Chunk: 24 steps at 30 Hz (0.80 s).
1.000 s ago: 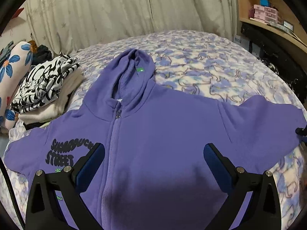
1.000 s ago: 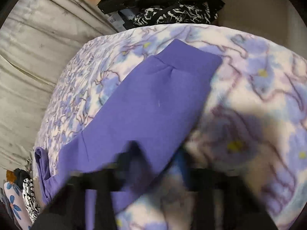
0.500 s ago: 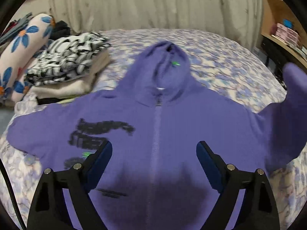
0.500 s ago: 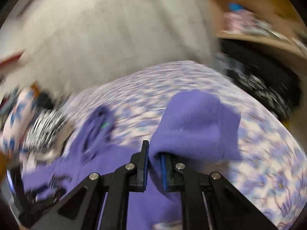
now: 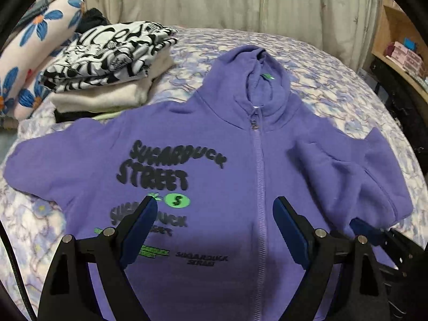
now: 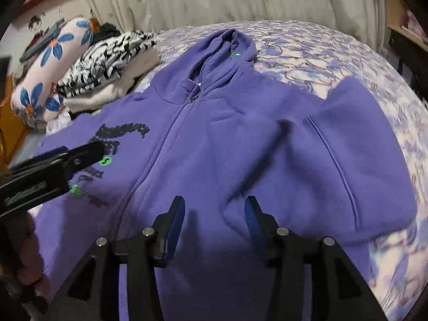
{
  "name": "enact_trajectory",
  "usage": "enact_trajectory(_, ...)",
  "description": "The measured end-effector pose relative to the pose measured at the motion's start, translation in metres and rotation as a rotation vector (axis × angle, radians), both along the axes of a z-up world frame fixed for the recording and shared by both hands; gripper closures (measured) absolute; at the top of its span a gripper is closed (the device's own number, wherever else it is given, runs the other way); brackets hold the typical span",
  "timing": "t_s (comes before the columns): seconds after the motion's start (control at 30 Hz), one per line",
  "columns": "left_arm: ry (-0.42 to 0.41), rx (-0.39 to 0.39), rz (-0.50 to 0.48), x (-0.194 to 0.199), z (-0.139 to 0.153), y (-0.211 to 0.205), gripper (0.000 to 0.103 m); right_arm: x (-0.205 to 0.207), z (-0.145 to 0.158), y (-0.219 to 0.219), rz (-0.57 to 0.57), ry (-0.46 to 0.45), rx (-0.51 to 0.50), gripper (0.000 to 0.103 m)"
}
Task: Fold large clothes
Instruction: 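Fold the held sleeve across the hoodie front with the right tool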
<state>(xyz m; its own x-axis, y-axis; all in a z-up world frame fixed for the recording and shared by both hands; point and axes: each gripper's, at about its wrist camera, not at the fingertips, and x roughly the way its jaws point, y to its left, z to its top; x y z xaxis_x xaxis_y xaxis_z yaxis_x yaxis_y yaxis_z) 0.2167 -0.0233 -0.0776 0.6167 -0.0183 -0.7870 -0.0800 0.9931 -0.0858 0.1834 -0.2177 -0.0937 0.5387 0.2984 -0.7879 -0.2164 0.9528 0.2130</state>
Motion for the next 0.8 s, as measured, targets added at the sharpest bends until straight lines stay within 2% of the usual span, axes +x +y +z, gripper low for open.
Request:
enact_trajectory(0.23,0.010,-0.060,-0.127,0.002,0.000,-0.031,0.016,-0.026,0.006,-0.028,-0.126,-0.012,0.128,0.056)
enact_trajectory(0.37,0.048,-0.085,-0.183,0.006,-0.005,-0.055,0.016,-0.042,0.006,-0.040,-0.200,-0.050,0.139,0.056)
enact_trajectory(0.47,0.074,-0.078,-0.221,0.012,-0.007,-0.076,0.016,-0.045,-0.003,-0.045,-0.227,-0.038,0.151,0.056)
enact_trajectory(0.67,0.093,-0.002,-0.252,0.028,-0.006,-0.119,0.016,-0.044,-0.014,-0.055,-0.251,-0.013,0.194,0.056)
enact_trajectory(0.8,0.132,0.107,-0.226,0.046,-0.014,-0.145,0.016,-0.045,-0.021,-0.057,-0.260,-0.009,0.201,0.056)
